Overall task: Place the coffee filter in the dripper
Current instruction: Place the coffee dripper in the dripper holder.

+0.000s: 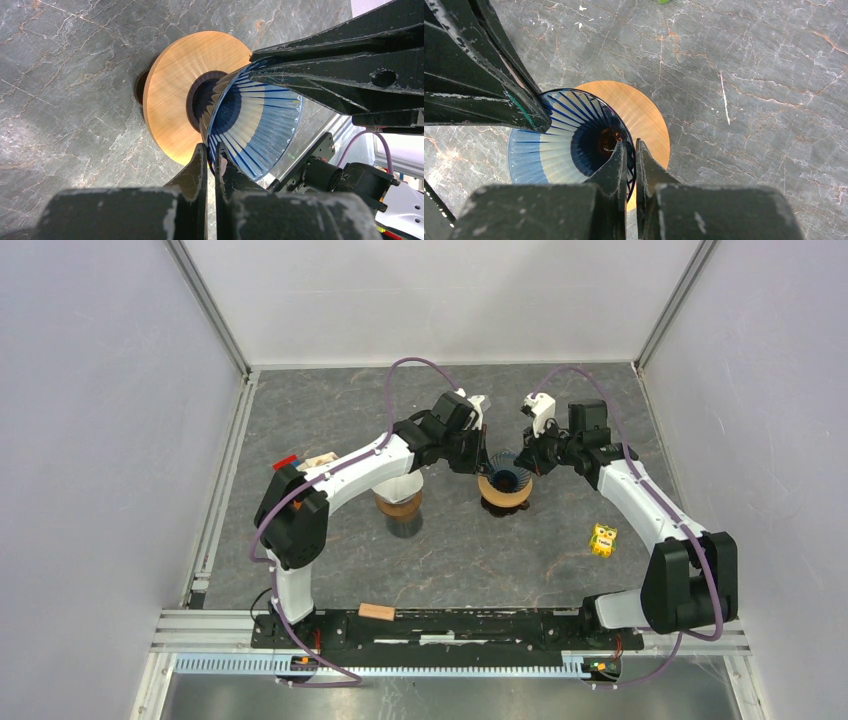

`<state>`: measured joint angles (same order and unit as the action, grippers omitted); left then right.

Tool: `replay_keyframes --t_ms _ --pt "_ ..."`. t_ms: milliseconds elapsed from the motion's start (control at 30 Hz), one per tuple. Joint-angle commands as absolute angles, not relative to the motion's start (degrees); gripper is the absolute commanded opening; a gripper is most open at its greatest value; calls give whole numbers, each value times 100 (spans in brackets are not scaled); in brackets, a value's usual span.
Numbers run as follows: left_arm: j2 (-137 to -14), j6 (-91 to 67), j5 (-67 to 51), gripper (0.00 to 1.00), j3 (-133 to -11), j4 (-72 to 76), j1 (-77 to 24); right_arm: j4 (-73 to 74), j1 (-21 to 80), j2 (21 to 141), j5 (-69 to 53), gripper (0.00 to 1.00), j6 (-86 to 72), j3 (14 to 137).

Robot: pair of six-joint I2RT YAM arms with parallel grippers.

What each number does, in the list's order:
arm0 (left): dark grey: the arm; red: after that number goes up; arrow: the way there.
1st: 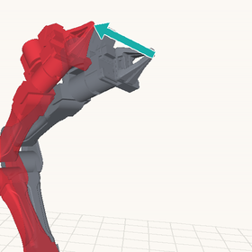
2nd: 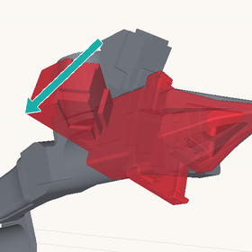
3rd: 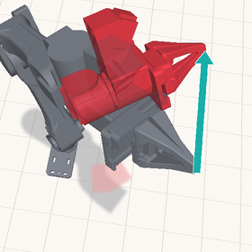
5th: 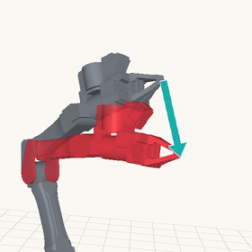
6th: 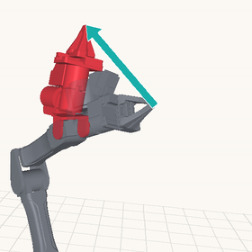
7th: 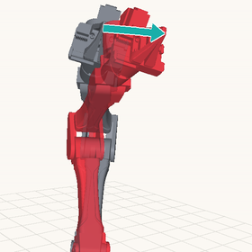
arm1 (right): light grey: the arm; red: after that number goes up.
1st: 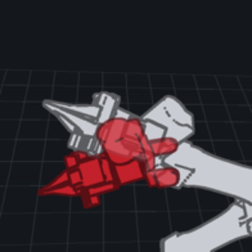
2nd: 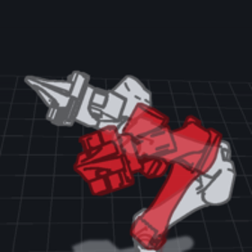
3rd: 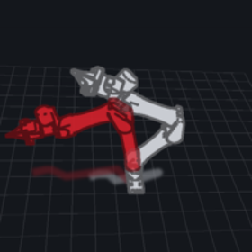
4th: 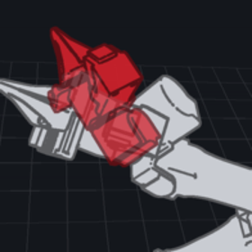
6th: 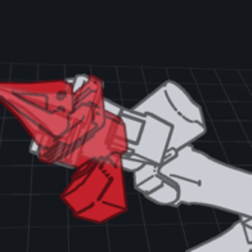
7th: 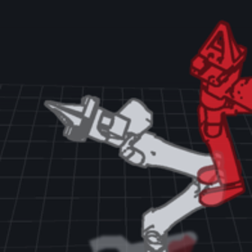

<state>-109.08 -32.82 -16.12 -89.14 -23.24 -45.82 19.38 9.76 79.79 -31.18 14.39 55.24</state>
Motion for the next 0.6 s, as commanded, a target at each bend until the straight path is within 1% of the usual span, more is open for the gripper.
replay_keyframes --t_ms 0,567 --pt "-11438 -2821 -1960 2 -8508 -2347 -5137 2110 1252 8486 -2822 0 1858 5088" --pt "-11585 -2763 -1978 2 -8497 -2310 -5141 2156 1396 8705 -2690 0 1931 5126"
